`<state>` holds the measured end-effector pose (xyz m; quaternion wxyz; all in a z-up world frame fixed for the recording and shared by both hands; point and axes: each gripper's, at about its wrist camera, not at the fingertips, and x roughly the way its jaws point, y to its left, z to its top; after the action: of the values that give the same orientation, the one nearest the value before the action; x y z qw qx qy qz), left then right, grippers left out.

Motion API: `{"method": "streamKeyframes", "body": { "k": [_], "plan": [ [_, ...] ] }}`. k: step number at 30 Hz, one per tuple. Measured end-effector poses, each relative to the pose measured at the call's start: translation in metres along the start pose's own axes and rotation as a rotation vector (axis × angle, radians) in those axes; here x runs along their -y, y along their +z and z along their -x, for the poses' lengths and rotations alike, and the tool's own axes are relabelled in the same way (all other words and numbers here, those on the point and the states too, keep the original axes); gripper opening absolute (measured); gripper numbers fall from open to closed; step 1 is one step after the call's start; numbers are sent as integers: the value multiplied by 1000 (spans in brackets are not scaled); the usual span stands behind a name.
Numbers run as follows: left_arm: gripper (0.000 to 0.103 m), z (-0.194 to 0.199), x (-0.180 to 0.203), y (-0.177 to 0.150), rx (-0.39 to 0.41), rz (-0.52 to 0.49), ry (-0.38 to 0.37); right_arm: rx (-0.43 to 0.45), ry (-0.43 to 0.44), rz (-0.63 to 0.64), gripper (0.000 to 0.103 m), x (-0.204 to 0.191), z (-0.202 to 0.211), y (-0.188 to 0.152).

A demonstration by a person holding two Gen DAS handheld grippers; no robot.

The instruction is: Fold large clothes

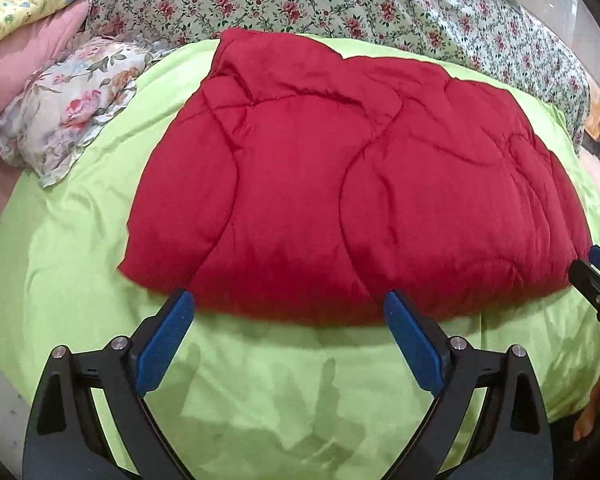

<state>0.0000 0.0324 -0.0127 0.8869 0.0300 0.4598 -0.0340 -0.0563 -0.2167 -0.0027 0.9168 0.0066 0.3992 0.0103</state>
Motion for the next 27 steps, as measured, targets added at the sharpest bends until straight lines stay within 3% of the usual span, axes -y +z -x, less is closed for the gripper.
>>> {"method": "streamKeyframes", "body": {
  "k": [12,27],
  "plan": [
    [97,25,12,-17,5,-72,19,-73,21,0,92,-10,19,-25],
    [101,51,17,1,60,-90,58,-26,23,24,93,-24,45,3]
  ]
}}
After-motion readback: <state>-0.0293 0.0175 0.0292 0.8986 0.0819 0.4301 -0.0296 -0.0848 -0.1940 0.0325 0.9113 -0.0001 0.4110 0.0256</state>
